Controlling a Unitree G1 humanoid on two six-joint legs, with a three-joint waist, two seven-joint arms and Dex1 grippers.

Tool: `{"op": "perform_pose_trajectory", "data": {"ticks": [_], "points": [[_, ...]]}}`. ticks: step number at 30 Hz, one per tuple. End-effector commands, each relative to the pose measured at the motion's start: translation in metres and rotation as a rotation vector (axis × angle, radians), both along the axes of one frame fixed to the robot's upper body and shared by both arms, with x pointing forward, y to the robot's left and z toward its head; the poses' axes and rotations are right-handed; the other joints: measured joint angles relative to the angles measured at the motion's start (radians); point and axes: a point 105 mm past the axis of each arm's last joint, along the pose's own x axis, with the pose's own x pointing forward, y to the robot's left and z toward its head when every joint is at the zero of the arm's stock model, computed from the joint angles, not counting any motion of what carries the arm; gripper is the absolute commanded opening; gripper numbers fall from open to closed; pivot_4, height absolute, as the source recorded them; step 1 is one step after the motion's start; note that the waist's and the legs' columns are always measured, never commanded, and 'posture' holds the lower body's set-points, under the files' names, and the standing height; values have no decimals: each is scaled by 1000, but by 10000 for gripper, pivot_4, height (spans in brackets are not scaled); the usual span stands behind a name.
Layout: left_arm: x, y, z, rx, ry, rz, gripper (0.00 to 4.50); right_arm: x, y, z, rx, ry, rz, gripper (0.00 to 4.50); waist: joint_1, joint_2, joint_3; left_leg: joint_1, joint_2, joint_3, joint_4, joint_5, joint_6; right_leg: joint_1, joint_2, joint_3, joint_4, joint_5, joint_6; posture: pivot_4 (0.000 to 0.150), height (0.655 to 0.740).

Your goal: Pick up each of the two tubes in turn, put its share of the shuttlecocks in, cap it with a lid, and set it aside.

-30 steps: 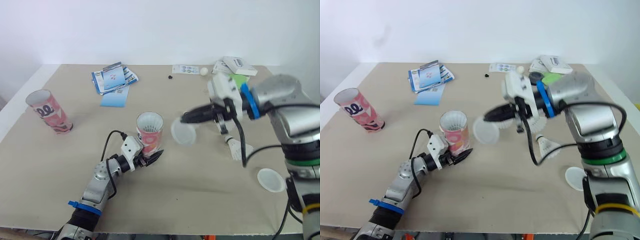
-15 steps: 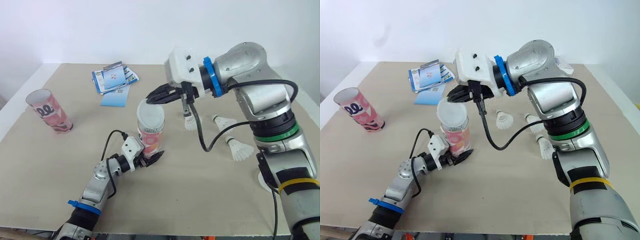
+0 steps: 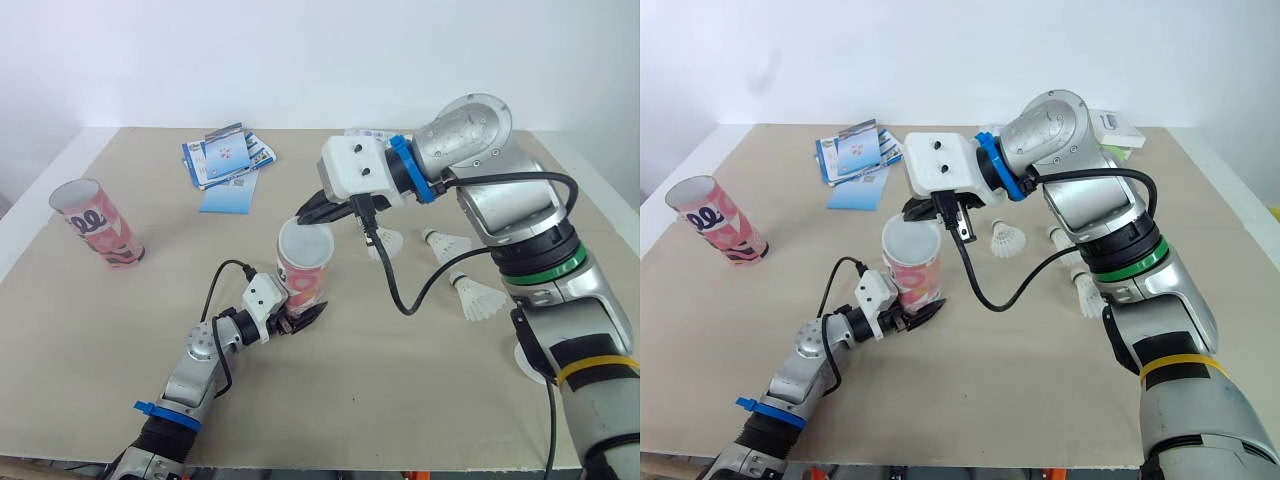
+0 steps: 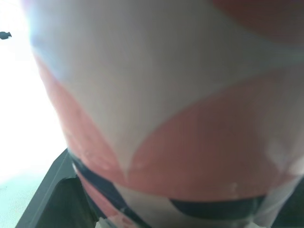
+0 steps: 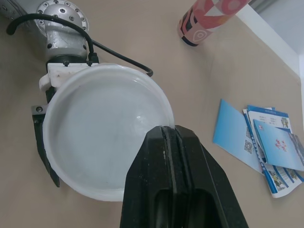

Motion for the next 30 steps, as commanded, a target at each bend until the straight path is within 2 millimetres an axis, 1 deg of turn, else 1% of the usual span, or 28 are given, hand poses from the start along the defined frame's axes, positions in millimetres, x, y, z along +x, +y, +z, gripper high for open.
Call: {"op": "perform_pose_trajectory", "data": {"ticks": [1,6,17,24,27,29,30], "points": [[-2,9,-24,33,94,40,33787,-3,0,5,-43,-59,26,552,0,0,0,0,0,0,0,0,0,0,0,0,0,0,0,1500,7400],[-2,8,-25,34,98,40,33787,-2,2,-6,-93,-77,42,552,0,0,0,0,0,0,0,0,0,0,0,0,0,0,0,1500,7400],[-2,9,-26,34,103,45,33787,-1,5,-18,-128,-96,57,552,0,0,0,0,0,0,0,0,0,0,-1,0,0,0,0,1500,7400],[-1,9,-26,33,101,47,33787,-4,5,-33,-171,-108,90,552,0,1,-1,0,0,0,0,0,0,0,-1,0,0,-1,0,1500,7400],[0,9,-25,33,101,47,33787,-9,6,-34,-158,-80,112,9698,0,1,-1,1,0,0,-1,0,0,1,-1,0,0,-1,0,1500,7400],[0,8,-25,33,101,45,33787,-11,9,-27,-116,-71,121,19548,0,2,-2,1,0,0,-1,0,0,1,-1,0,0,-1,0,1500,7400],[0,8,-25,32,101,44,33787,-11,10,-22,-94,-70,121,23728,0,2,-2,1,0,0,-1,0,0,1,-1,0,0,-1,0,1500,7400]]}}
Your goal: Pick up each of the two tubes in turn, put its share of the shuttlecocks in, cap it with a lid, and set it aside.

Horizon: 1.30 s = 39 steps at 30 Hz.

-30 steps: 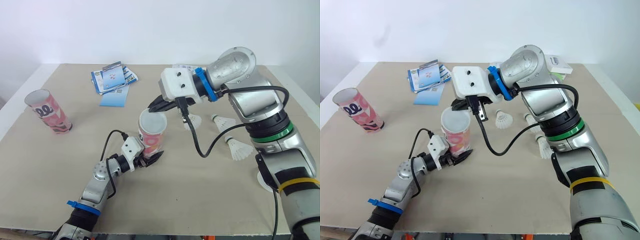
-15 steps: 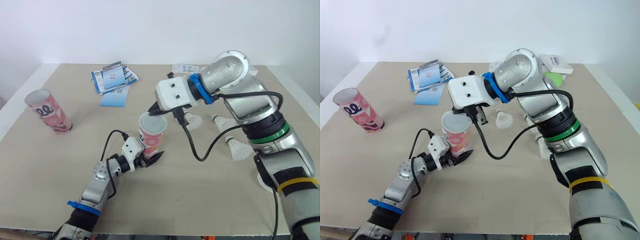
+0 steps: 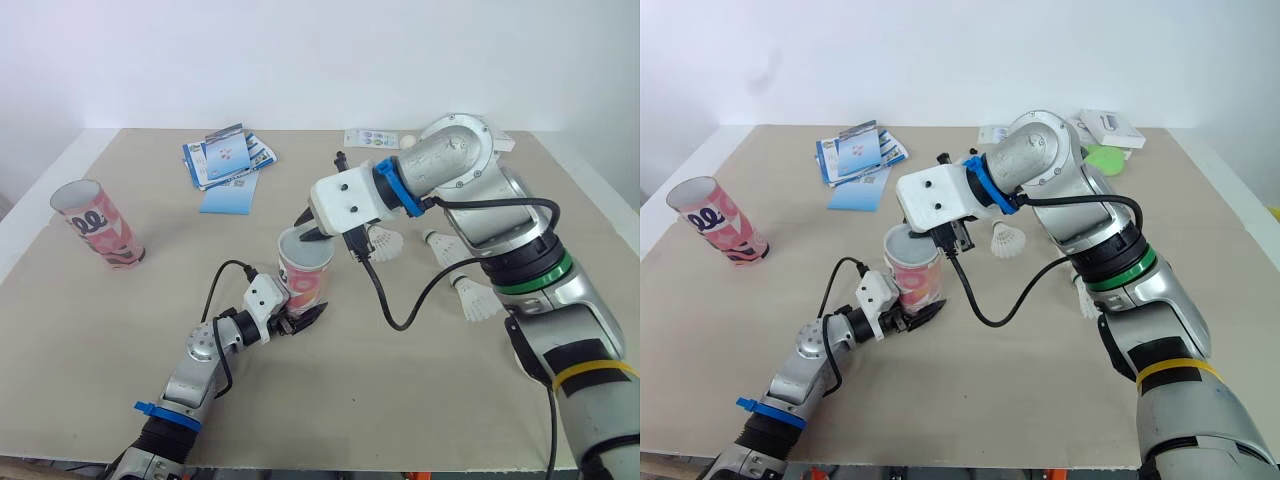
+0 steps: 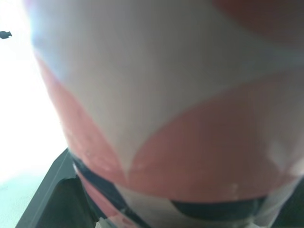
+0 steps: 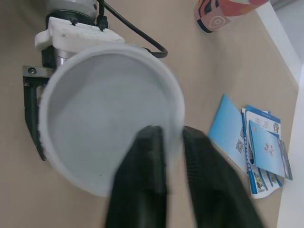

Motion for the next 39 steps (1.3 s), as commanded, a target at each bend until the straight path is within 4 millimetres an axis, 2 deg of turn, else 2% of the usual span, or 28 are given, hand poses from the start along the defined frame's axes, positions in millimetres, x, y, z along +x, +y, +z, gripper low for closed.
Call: {"op": "perform_pose_trajectory", "data": {"ticks": [1,4,5,7,9,10,11,15,16,20,24,28,33,36,37,39], "points": [[0,8,-23,27,92,38,33787,-8,5,0,8,54,42,28015,0,0,0,0,0,0,0,0,0,0,0,0,0,0,0,1500,7400],[0,7,-23,27,92,33,33787,-10,8,24,117,78,47,43746,0,0,0,0,0,0,0,0,0,0,0,0,0,0,0,1500,7400],[0,6,-22,27,92,32,33787,-12,8,29,137,93,55,44519,0,0,0,0,0,0,0,0,0,0,0,0,0,0,0,1500,7400],[0,6,-23,26,93,31,33787,-16,7,37,163,123,69,41695,0,0,0,0,0,0,0,0,0,0,0,-1,0,1,-1,1500,7400],[1,6,-23,27,94,29,33787,-20,6,36,153,159,75,34603,0,0,0,-1,0,-1,0,0,0,0,0,-1,0,1,-1,1500,7400],[1,6,-23,27,95,29,33787,-20,6,34,146,169,74,28378,0,0,0,-1,0,-1,0,0,0,0,0,-1,0,1,-1,1500,7400],[1,6,-23,27,95,28,33787,-20,5,32,138,176,70,24536,0,0,0,-1,0,-1,0,0,0,0,0,-1,0,1,-1,1500,7400],[0,4,-24,25,97,24,33787,-14,0,7,68,199,18,4734,0,0,0,-1,0,-1,0,0,0,0,0,-1,0,0,-1,1500,7400],[0,3,-24,24,98,23,33787,-11,-1,-1,44,200,2,1067,0,0,0,-1,0,-1,0,0,0,0,0,-1,0,0,-1,1500,7400],[-1,3,-24,26,100,19,33787,-3,-6,-25,-47,190,-39,1067,0,3,-2,-1,0,0,0,0,1,-1,0,0,0,0,0,1500,7400],[0,3,-23,24,97,16,33787,-14,-7,-60,-149,262,-21,1067,0,3,-9,1,0,-1,0,1,1,1,0,-1,0,0,0,1500,7400],[0,2,-23,26,98,12,33787,-21,-6,-66,-148,298,-3,1067,0,3,-22,6,0,0,-4,1,1,4,0,0,-3,-1,-1,1500,7400],[0,1,-21,26,96,1,33787,-22,5,-23,138,345,32,1067,0,2,-23,12,0,1,-12,1,1,10,0,0,-7,-4,-5,1500,7400],[-1,2,-19,20,97,-10,43631,-18,-1,4,323,380,15,0,0,1,-22,12,0,0,-15,1,2,9,1,0,-10,-2,-3,1500,7400],[-2,2,-18,22,98,-19,45000,-19,-5,14,396,410,15,5021,1,1,-22,10,0,-1,-15,1,2,8,1,-1,-10,-2,-3,1500,7400],[-4,3,-16,23,101,-37,45000,-26,-14,28,500,483,28,9474,2,0,-21,4,0,-4,-15,2,1,5,1,-2,-11,-1,-4,1500,7400]]}}
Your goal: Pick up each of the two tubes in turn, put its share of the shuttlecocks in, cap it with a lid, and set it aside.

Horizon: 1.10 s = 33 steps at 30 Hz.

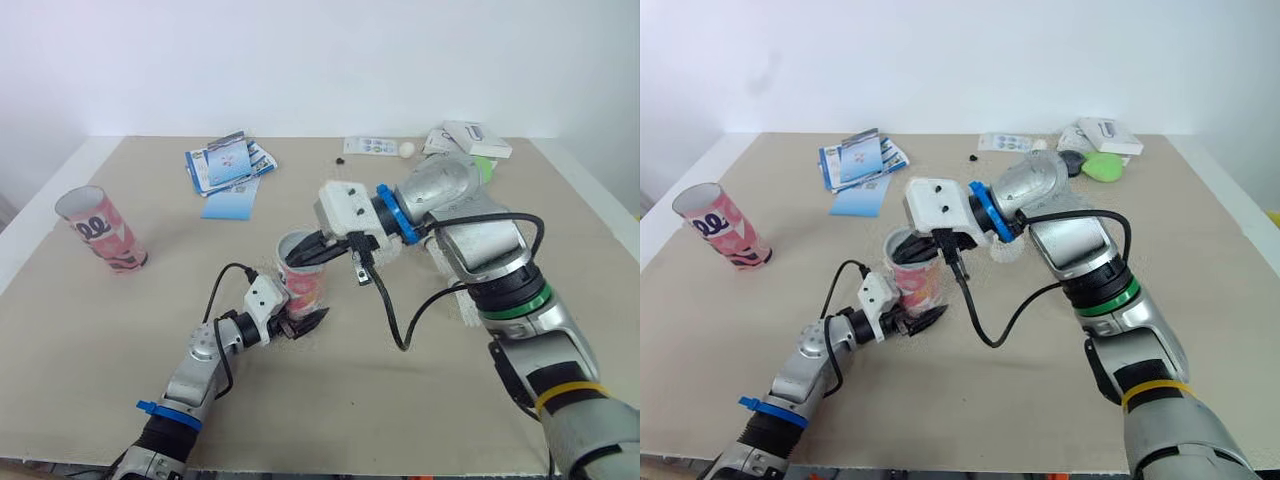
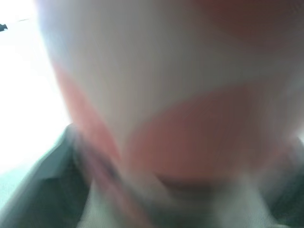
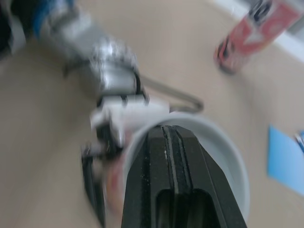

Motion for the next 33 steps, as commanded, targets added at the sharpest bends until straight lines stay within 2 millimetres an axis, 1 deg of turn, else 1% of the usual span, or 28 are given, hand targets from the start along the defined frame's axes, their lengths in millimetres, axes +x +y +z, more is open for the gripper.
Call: {"op": "perform_pose_trajectory", "data": {"ticks": [1,3,4,5,6,7,8,11,13,14,15,16,17,19,21,24,27,29,33], "points": [[-3,7,-12,26,71,-12,45000,-12,-20,41,234,78,-10,12610,0,-1,0,-4,-1,-1,0,0,0,-2,0,0,-1,2,-3,1500,7400],[-5,10,-10,34,80,-35,45000,-19,-34,48,310,166,-26,22771,0,-1,1,-7,-1,-2,0,0,-1,-4,-1,0,-2,2,-3,1500,7400],[-6,11,-9,39,84,-47,45000,-21,-41,47,330,199,-47,26620,0,-1,1,-7,-2,-3,0,-1,-1,-4,-1,-1,-2,2,-3,1500,7400],[-8,14,-8,48,85,-59,45000,-23,-47,45,344,224,-71,32333,0,-2,1,-8,-2,-4,-1,-1,-1,-4,-2,-1,-3,2,-3,1500,7400],[-9,16,-7,58,86,-69,45000,-25,-53,42,350,242,-95,37654,-1,-2,1,-8,-2,-4,-1,-2,-1,-4,-2,-2,-3,2,-3,1500,7400],[-11,22,-6,74,86,-78,45000,-27,-60,36,344,254,-121,41901,-2,-3,2,-8,-2,-4,-2,-2,-1,-4,-1,-2,-3,2,-4,1500,7400],[-12,28,-5,90,86,-82,45000,-29,-65,29,338,269,-151,44540,-3,-3,2,-8,-2,-4,-3,-2,0,-5,-1,-2,-3,1,-4,1500,7400],[-17,49,0,145,98,-104,45000,-34,-80,7,325,318,-235,44540,-6,-3,3,-8,0,-5,-5,-3,0,-6,3,-2,-2,-2,-6,1500,7400],[-18,62,5,171,104,-118,45000,-34,-86,-15,287,331,-298,44540,-6,-3,4,-8,2,-5,-5,-3,0,-7,5,-1,-2,-6,-2,1500,7400],[-18,68,10,170,106,-122,45000,-34,-86,-28,264,332,-322,44540,-4,-4,5,-8,2,-6,-5,-3,0,-7,6,-2,-2,-6,-3,1500,7400],[-18,74,17,166,113,-131,45000,-33,-85,-48,247,340,-355,44540,-4,-6,6,-8,3,-7,-5,-3,0,-6,8,-4,-2,-6,-4,1500,7400],[-18,78,23,161,119,-139,45000,-34,-83,-62,239,342,-374,44540,-4,-6,7,-8,4,-7,-5,-3,0,-6,8,-5,-2,-7,-5,1500,7400],[-19,82,29,163,135,-159,45000,-31,-81,-80,244,350,-409,44540,-4,-5,8,-8,4,-7,-5,-3,0,-7,8,-5,-2,-7,-6,1500,7400],[-22,85,35,167,166,-201,45000,-26,-76,-104,263,333,-460,44540,-4,-6,11,-8,4,-7,-5,-3,0,-7,9,-5,-1,-7,-6,1500,7400],[-22,81,42,168,177,-235,45000,-18,-68,-122,309,311,-510,44540,-4,-7,13,-8,4,-7,-4,-2,-1,-8,9,-5,-1,-7,-6,1500,7400],[-24,70,44,176,180,-275,45000,-8,-60,-140,340,297,-553,44540,-4,-10,15,-9,3,-7,-4,-1,-3,-8,6,-5,-1,-6,-4,1500,7400],[-25,60,40,172,186,-300,45000,-3,-53,-153,338,309,-551,44540,-3,-10,15,-9,1,-7,-4,-1,-4,-7,3,-4,-1,-7,-2,1500,7400],[-25,55,36,180,185,-306,45000,0,-48,-151,364,317,-543,44540,-2,-10,15,-9,0,-7,-4,-1,-4,-7,2,-4,-1,-7,-2,1500,7400],[-22,46,27,187,189,-308,45000,2,-36,-150,363,303,-509,44540,-2,-11,15,-10,1,-8,-4,-1,-4,-7,3,-4,-1,-7,-2,1500,7400]]}}
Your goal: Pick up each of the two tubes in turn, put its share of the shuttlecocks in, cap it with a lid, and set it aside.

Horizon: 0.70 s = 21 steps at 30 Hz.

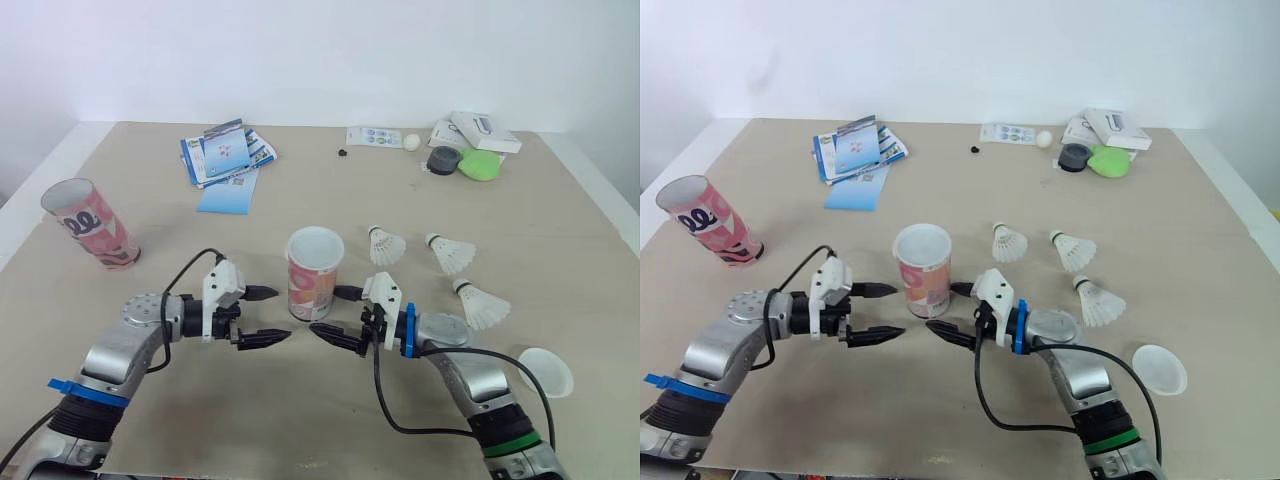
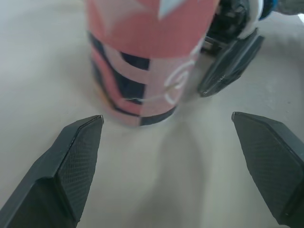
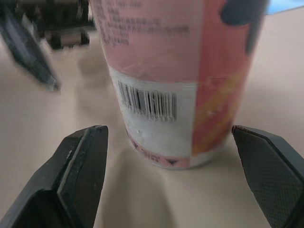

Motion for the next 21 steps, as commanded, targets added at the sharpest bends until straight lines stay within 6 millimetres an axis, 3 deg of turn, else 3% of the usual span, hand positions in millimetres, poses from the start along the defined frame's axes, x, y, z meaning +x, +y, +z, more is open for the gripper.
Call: {"op": "perform_pose_trajectory", "data": {"ticks": [1,10,13,14,18,21], "points": [[5,-4,3,-1,-36,1,45000,2,10,11,13,-59,31,44540,0,0,0,0,0,0,0,0,0,0,0,0,0,0,0,1500,7400],[7,-13,-2,-17,-37,2,45000,7,25,10,25,-57,50,44540,0,0,0,1,1,0,1,0,0,0,2,0,1,1,-1,1500,7400],[8,-9,1,-13,-50,16,45000,8,26,12,32,-60,47,37043,0,0,0,1,1,0,1,0,0,0,1,0,1,1,-2,1500,7400],[9,-7,2,-11,-56,22,45000,8,26,12,34,-60,47,32650,0,0,0,1,1,0,1,0,0,0,1,0,1,1,-2,1500,7400],[14,8,22,-28,-96,71,45000,5,21,17,46,-66,46,31795,0,0,0,1,1,-1,1,0,0,0,2,0,2,1,-2,1500,7400],[13,20,47,-63,-139,108,45000,3,12,30,81,-75,18,31795,0,0,0,0,2,-2,2,0,-1,0,2,-1,2,4,-7,1500,7400]]}}
